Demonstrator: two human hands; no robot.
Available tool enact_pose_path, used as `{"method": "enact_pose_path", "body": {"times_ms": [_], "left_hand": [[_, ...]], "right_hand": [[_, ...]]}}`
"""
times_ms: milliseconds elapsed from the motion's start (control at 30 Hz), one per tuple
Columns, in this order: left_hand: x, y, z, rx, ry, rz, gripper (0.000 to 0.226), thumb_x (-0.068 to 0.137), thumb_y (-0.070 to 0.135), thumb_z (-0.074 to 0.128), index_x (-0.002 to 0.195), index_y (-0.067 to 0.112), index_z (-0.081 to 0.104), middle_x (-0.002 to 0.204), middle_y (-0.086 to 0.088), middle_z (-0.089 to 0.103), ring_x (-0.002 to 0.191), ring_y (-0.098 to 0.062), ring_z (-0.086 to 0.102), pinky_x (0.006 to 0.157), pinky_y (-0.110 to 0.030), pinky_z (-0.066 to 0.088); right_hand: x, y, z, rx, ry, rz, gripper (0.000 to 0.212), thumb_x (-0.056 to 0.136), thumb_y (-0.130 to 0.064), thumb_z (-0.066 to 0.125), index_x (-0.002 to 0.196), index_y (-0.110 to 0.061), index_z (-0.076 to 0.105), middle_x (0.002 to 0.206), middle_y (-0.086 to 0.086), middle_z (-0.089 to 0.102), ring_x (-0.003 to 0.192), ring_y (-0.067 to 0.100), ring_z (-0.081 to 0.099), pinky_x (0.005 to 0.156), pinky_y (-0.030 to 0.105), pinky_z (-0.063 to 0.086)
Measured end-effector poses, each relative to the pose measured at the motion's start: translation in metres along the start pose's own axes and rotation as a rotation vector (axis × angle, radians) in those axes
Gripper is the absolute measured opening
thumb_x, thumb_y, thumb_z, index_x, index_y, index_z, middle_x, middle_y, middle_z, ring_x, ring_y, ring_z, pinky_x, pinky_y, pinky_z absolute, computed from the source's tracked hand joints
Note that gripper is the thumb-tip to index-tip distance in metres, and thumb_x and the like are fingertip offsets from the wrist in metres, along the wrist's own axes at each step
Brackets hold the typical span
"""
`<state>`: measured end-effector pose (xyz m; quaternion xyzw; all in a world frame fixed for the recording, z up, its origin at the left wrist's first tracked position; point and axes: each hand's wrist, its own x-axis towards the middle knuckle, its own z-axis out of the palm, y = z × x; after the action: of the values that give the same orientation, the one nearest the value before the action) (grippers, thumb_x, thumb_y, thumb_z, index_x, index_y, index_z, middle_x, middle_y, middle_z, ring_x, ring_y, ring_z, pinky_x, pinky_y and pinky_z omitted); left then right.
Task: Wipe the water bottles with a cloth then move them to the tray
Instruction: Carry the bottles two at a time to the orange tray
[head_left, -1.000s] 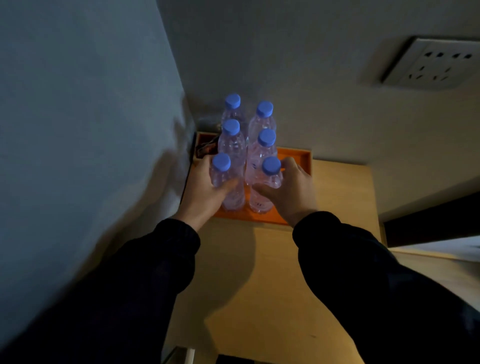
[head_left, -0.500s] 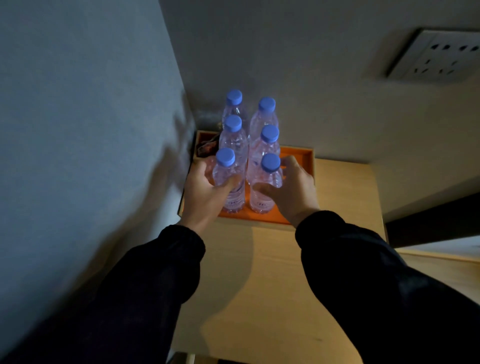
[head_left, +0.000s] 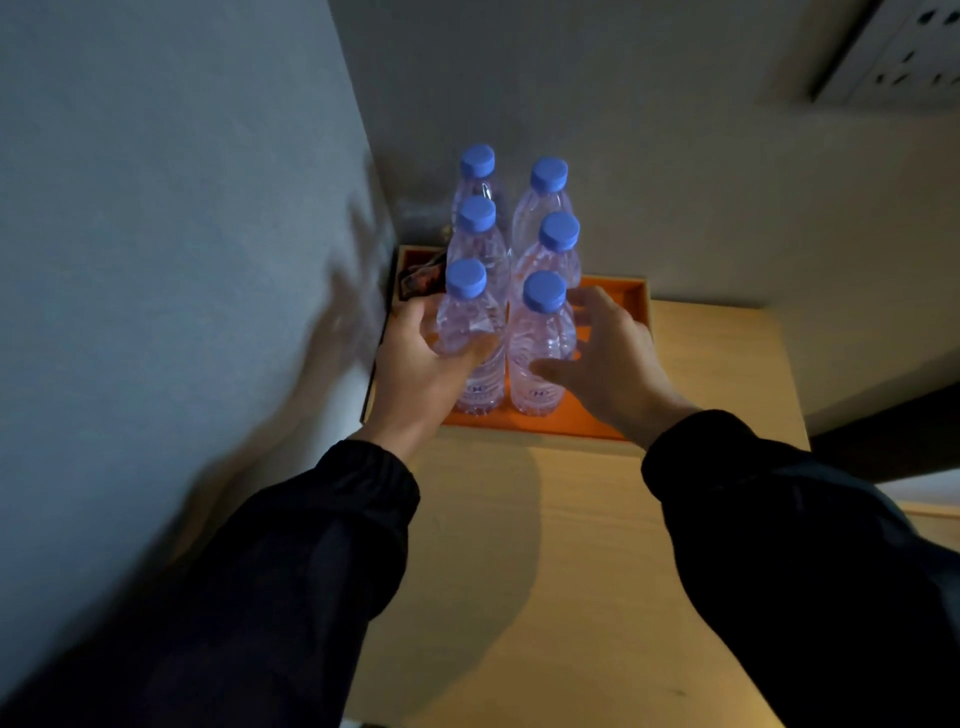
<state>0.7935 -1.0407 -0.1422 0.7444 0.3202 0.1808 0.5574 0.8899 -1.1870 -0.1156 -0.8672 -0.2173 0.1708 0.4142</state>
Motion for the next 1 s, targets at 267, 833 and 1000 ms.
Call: {"method": "enact_pose_path", "body": {"times_ms": [267,833,1000], "left_hand": [[0.001,-0.007,-0.001,-0.038,-0.027,0.084,0.047,0.076,0.022,0.078,0.119,0.017,0.059,0.107,0.007,0.07,0.099,-0.008,0.067,0.086,-0.027,0.053],[0.011,-0.016,0.001,-0.065,-0.081,0.074,0.053,0.073,0.016,0.08,0.119,0.027,0.057,0.107,0.011,0.07,0.1,-0.008,0.067,0.093,-0.038,0.053],[0.014,-0.015,0.0,-0.062,-0.101,0.06,0.064,0.066,0.037,0.079,0.124,0.03,0.054,0.114,0.007,0.069,0.107,-0.012,0.065,0.096,-0.044,0.051]], "right_hand": [[-0.008,0.005,0.009,0.004,0.13,-0.005,0.065,0.063,-0.032,0.083,0.116,-0.023,0.048,0.11,0.001,0.065,0.097,0.02,0.061,0.078,0.034,0.051],[-0.007,0.016,0.019,0.162,0.127,0.045,0.063,0.068,-0.025,0.079,0.12,-0.028,0.045,0.116,-0.001,0.061,0.105,0.019,0.061,0.088,0.044,0.055],[-0.006,0.016,0.019,0.172,0.116,0.052,0.063,0.068,-0.026,0.08,0.119,-0.03,0.043,0.117,-0.002,0.06,0.105,0.017,0.06,0.086,0.042,0.056]]}}
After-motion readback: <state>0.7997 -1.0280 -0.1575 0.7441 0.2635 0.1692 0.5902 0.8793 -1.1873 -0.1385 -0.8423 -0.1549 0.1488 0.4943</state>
